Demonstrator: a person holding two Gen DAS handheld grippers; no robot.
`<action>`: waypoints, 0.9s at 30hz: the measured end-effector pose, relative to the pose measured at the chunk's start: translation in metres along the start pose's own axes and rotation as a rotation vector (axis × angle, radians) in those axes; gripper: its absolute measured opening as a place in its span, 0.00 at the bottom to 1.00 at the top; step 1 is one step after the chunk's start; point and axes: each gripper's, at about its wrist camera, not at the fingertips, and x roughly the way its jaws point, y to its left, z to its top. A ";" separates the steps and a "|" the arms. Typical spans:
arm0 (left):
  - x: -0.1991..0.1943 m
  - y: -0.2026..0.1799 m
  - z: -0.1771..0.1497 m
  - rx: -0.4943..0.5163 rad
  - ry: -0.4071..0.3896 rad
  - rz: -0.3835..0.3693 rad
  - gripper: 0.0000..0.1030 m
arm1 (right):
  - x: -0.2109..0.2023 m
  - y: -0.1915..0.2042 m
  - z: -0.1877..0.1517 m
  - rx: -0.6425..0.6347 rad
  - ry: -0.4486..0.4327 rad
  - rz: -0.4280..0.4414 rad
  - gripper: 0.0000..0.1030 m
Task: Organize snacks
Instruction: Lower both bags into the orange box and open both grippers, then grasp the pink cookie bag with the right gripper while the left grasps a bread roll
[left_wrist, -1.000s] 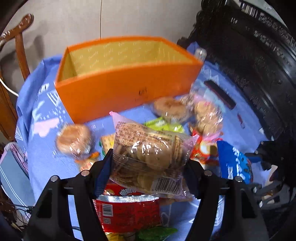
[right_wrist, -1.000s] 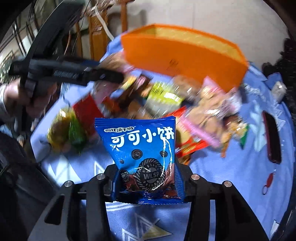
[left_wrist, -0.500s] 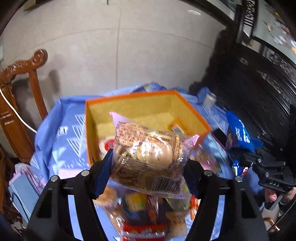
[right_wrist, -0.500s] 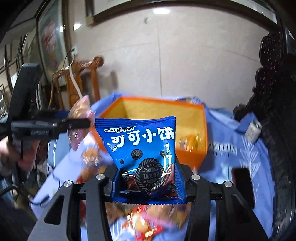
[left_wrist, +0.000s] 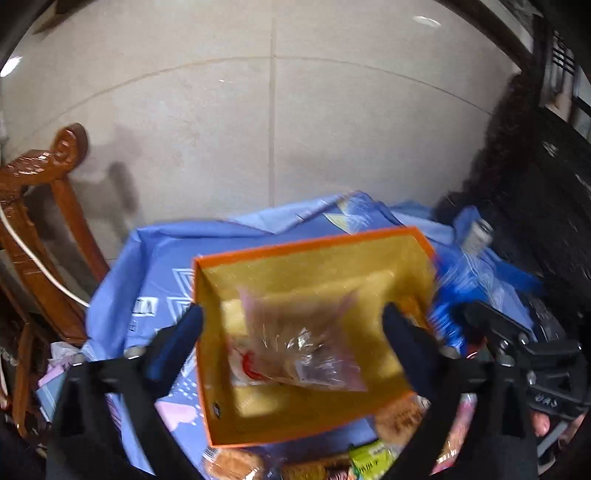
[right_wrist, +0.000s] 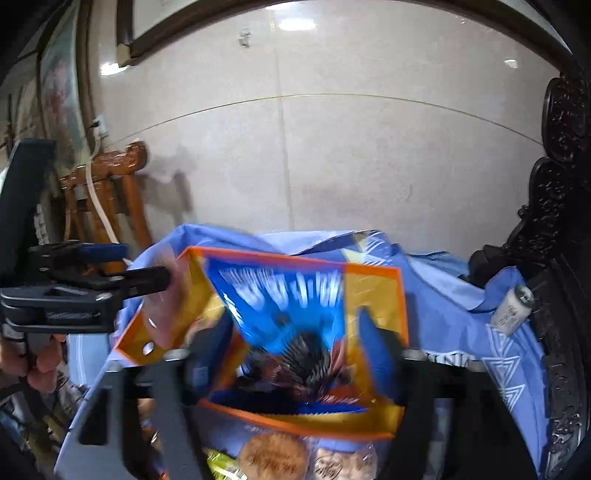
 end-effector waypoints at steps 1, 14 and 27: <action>-0.002 0.002 0.001 -0.006 -0.006 -0.010 0.96 | -0.002 0.000 0.002 0.006 -0.006 0.008 0.77; -0.032 0.011 -0.029 -0.062 -0.006 -0.032 0.96 | -0.039 0.006 -0.019 0.007 0.002 0.000 0.83; -0.067 0.031 -0.142 -0.133 0.091 -0.023 0.96 | -0.057 0.017 -0.157 0.066 0.217 -0.032 0.85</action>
